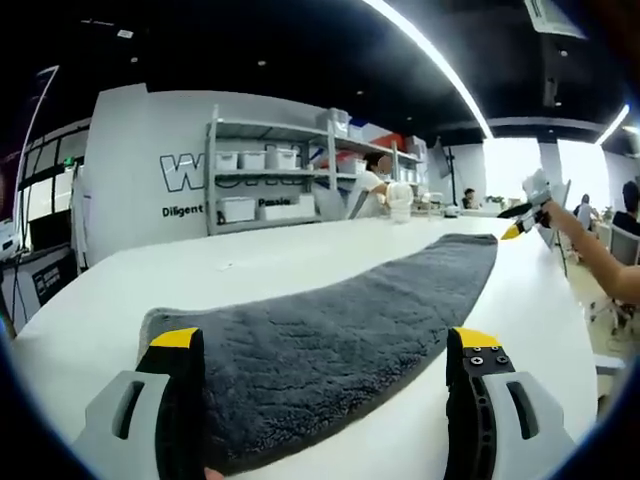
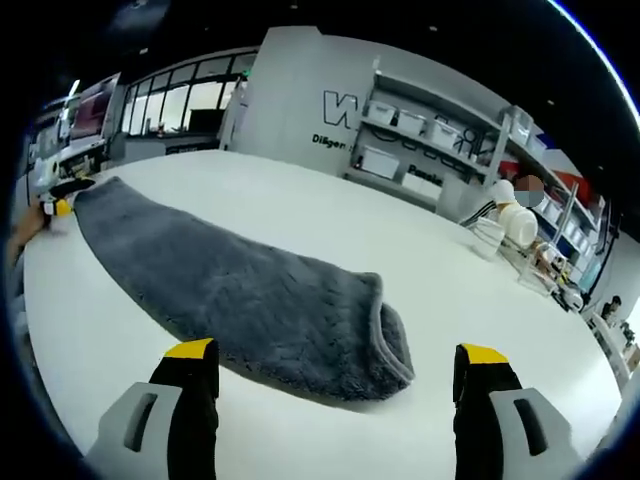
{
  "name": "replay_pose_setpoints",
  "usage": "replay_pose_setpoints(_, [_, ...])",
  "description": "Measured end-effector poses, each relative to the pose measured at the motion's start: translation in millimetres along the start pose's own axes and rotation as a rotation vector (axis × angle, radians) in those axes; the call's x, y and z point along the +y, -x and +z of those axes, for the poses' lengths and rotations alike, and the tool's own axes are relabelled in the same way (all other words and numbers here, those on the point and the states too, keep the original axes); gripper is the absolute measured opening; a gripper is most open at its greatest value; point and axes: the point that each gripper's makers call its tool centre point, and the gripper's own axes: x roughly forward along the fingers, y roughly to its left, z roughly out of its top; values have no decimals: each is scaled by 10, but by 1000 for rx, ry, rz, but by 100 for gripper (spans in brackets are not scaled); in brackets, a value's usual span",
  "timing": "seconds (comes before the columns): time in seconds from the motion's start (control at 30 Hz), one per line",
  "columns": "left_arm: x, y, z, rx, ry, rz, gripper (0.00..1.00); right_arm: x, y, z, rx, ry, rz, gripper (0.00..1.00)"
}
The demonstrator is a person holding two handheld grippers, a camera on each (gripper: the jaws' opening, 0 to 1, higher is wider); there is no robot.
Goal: Open the folded towel by lifting each exposed corner and separating the folded layers until the towel lies flat within the target outline without major curled edges
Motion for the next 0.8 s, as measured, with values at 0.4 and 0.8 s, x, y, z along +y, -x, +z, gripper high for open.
replay_pose_setpoints(0.4, [547, 29, 315, 37, -24, 67, 99, 73, -243, 239, -23, 17, 43, 97])
replay_pose_setpoints(0.8, [1039, 50, 248, 104, 57, 108, 80, 242, -512, 351, -24, 0, 136, 67])
